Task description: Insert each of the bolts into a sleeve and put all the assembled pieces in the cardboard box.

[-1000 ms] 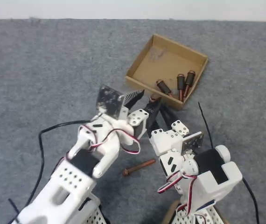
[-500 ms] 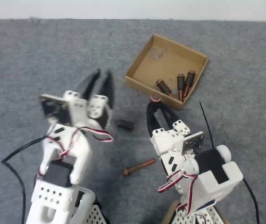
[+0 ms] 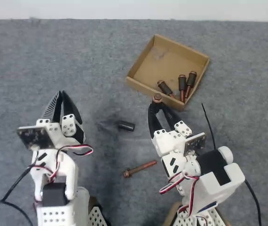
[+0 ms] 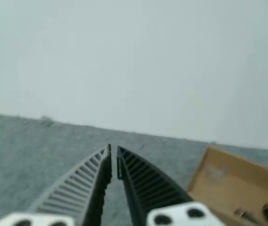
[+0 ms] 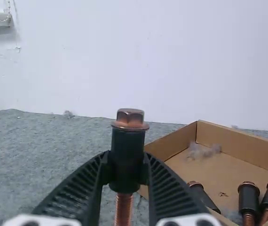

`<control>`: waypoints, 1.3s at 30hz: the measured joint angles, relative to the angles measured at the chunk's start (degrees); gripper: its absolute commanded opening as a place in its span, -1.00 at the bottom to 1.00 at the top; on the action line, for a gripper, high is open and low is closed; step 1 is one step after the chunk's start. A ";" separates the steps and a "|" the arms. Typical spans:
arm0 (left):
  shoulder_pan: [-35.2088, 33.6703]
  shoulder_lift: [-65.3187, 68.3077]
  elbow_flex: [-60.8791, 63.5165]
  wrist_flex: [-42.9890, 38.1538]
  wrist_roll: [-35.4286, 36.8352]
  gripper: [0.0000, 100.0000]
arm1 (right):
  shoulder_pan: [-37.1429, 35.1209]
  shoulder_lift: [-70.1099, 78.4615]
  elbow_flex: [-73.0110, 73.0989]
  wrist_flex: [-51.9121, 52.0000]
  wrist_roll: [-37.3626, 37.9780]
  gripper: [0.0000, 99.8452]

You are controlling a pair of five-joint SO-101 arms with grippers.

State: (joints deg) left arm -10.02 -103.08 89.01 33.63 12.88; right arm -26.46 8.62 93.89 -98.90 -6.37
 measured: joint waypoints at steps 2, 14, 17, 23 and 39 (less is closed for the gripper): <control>-1.67 0.00 1.32 0.00 0.09 -0.97 | 0.00 0.00 0.00 0.00 0.00 -0.99; -2.81 -0.09 8.35 14.95 0.00 -0.96 | 5.36 0.00 -1.05 0.00 0.00 -0.99; -2.81 -0.09 8.35 21.27 0.18 -0.96 | 7.82 0.00 -5.54 0.79 0.00 -0.99; -1.41 -0.09 8.35 25.41 0.18 -0.96 | 8.18 0.09 -17.32 14.68 0.00 -0.99; -0.88 -0.09 8.35 26.29 -5.71 -0.96 | 9.49 0.18 -56.09 70.15 0.00 -0.99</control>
State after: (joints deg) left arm -10.90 -103.16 97.36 59.91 7.16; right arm -16.97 8.79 37.80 -28.75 -6.37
